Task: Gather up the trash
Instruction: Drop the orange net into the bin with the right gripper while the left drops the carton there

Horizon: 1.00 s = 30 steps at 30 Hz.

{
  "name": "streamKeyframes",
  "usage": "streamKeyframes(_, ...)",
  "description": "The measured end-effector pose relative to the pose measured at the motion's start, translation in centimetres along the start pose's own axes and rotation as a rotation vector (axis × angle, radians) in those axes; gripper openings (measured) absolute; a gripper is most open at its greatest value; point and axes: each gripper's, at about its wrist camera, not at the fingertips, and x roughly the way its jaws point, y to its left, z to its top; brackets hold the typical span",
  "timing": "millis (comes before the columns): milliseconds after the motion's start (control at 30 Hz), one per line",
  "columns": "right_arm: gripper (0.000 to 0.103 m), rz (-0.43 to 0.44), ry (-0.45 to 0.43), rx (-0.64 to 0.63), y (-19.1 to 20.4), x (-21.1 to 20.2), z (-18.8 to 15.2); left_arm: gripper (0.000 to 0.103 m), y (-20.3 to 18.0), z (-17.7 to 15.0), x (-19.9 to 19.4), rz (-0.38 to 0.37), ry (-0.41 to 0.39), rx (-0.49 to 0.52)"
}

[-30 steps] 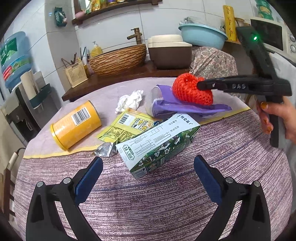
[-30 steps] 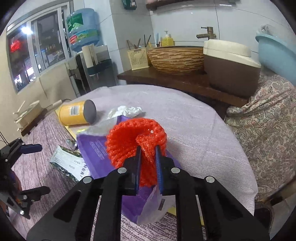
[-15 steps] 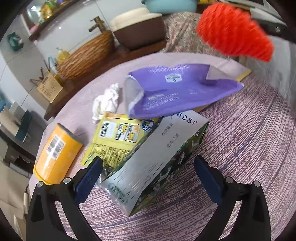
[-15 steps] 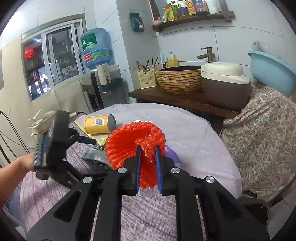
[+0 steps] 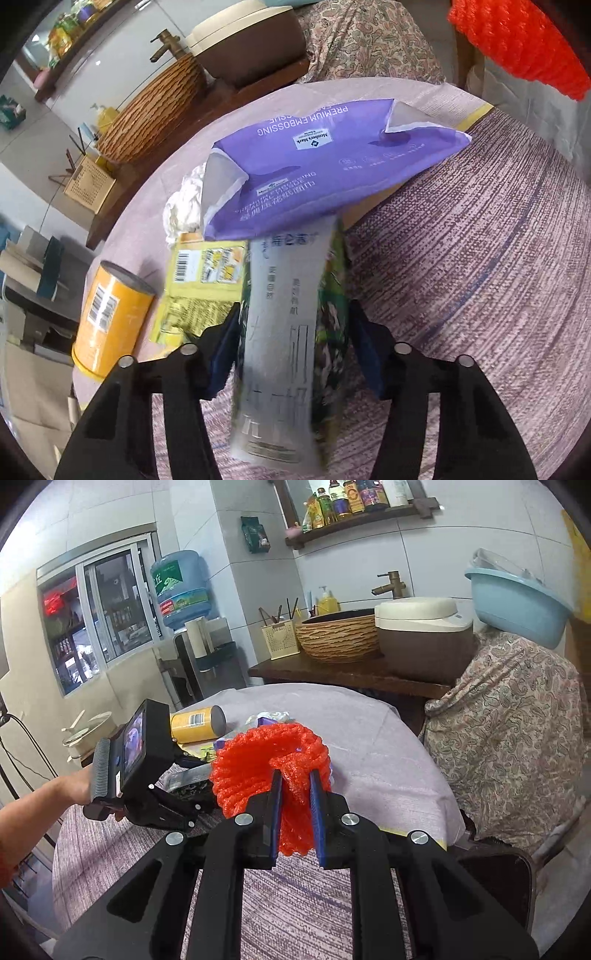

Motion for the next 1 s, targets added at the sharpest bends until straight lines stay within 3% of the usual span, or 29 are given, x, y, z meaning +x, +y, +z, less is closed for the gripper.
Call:
streamKeyframes(200,0.015,0.014,-0.005,0.027,-0.4,-1.3,-1.3,0.054,-1.2,-2.6,-2.2,-0.016,-0.073,-0.116)
streamKeyframes(467,0.015,-0.011,-0.028,0.056,-0.7,-4.0,-4.4,0.054,-4.6,-6.0,-8.3,-0.006,-0.261,-0.342)
streamKeyframes(600,0.015,-0.019,-0.025,0.082,-1.1,-5.1,-6.2,0.054,-6.5,-6.4,-10.7,-0.045,-0.350,-0.461)
streamKeyframes(733,0.015,-0.060,-0.035,0.111,-2.2,-6.6,-7.8,0.054,-9.4,-5.9,-12.5,-0.024,-0.423,-0.499)
streamKeyframes(867,0.015,-0.140,-0.042,0.154,-4.9,-9.0,-9.4,0.054,-12.1,-4.4,-13.9,-0.101,-0.496,-0.521)
streamKeyframes(1000,0.015,-0.254,-0.025,0.210,-8.8,-10.5,-11.2,0.054,-14.9,-1.7,-14.0,-0.155,-0.526,-0.480)
